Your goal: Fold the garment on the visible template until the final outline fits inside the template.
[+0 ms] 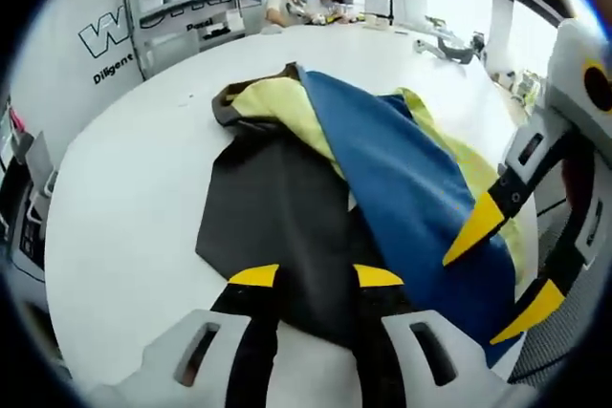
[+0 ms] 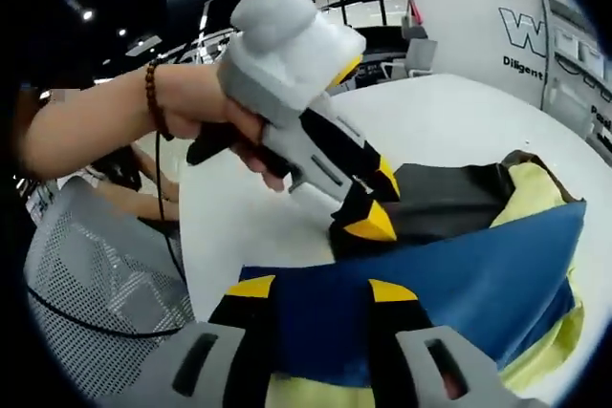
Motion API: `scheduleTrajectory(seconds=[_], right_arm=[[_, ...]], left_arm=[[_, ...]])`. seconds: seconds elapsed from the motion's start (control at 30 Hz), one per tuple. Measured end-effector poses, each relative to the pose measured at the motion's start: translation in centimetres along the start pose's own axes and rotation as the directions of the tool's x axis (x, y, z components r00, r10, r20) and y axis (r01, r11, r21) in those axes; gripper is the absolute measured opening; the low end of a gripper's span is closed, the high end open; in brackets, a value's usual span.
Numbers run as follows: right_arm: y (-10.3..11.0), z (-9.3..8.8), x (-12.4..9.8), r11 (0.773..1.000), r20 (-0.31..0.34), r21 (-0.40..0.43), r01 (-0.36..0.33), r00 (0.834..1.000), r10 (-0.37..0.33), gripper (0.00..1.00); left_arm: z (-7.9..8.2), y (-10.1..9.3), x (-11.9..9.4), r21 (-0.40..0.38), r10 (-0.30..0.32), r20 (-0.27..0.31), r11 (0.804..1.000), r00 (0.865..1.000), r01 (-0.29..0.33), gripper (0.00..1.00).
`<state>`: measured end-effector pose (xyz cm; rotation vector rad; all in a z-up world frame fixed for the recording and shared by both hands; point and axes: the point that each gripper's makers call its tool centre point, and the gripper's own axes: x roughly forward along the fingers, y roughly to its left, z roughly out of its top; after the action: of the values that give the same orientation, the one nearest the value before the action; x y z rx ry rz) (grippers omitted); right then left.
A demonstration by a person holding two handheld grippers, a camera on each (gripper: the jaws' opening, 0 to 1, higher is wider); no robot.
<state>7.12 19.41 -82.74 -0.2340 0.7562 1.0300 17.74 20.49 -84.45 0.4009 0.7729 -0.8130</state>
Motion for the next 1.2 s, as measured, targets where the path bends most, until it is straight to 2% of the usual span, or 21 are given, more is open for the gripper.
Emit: scheduleTrajectory(seconds=[0.3, 0.43, 0.5, 0.53, 0.57, 0.63, 0.67, 0.73, 0.87, 0.93, 1.1, 1.2], right_arm=[[2.5, -0.9, 0.9, 0.995, -0.046, -0.055, -0.081, 0.996, 0.078, 0.30], [3.1, -1.3, 1.0, 0.989, -0.063, -0.113, -0.094, 0.994, 0.088, 0.29], [2.9, -1.4, 1.1, 0.987, -0.068, -0.146, -0.073, 0.996, 0.064, 0.29], [3.3, -1.7, 1.3, 0.983, -0.084, -0.152, -0.099, 0.993, 0.086, 0.29], [3.6, -2.0, 1.4, 0.987, -0.090, -0.119, -0.109, 0.991, 0.098, 0.28], [3.6, -2.3, 1.5, 0.987, -0.098, -0.119, -0.106, 0.991, 0.095, 0.27], [3.4, -2.1, 1.5, 0.979, -0.098, -0.182, -0.092, 0.992, 0.075, 0.26], [3.4, -2.2, 1.5, 0.977, -0.107, -0.194, -0.091, 0.992, 0.071, 0.25], [3.0, -2.3, 1.5, 0.950, -0.121, -0.305, -0.061, 0.992, 0.025, 0.20], [3.1, -2.3, 1.5, 0.960, -0.117, -0.276, -0.055, 0.993, 0.024, 0.20], [3.1, -2.3, 1.5, 0.957, -0.109, -0.286, -0.049, 0.994, 0.018, 0.19], [3.6, -2.4, 1.6, 0.951, -0.116, -0.305, -0.055, 0.993, 0.020, 0.10]], left_arm=[[0.0, 0.0, -0.1, -0.022, -0.005, 0.009, 1.000, 1.000, 0.005, 0.24], [-0.1, 0.0, -0.1, -0.030, -0.002, 0.013, 1.000, 1.000, 0.003, 0.24], [-0.1, 0.1, -0.1, -0.039, 0.001, 0.018, 0.999, 1.000, 0.000, 0.24], [-0.1, 0.1, -0.1, -0.043, 0.002, 0.020, 0.999, 1.000, -0.001, 0.23], [-0.1, 0.1, -0.1, -0.047, 0.003, 0.022, 0.999, 1.000, -0.002, 0.23], [-0.1, 0.1, -0.1, -0.053, 0.004, 0.024, 0.999, 1.000, -0.002, 0.23], [-0.1, 0.2, -0.1, -0.052, 0.002, 0.023, 0.999, 1.000, -0.001, 0.23], [0.0, 0.1, -0.1, -0.039, 0.003, 0.022, 0.999, 1.000, -0.002, 0.23], [0.0, 0.1, -0.1, -0.049, 0.007, 0.026, 0.999, 1.000, -0.006, 0.23], [0.0, 0.2, 0.0, -0.048, 0.008, 0.027, 0.999, 1.000, -0.007, 0.23], [0.0, 0.2, 0.0, -0.056, 0.014, 0.030, 0.998, 0.999, -0.012, 0.23], [0.0, 0.2, 0.0, -0.059, 0.015, 0.031, 0.998, 0.999, -0.013, 0.22]])
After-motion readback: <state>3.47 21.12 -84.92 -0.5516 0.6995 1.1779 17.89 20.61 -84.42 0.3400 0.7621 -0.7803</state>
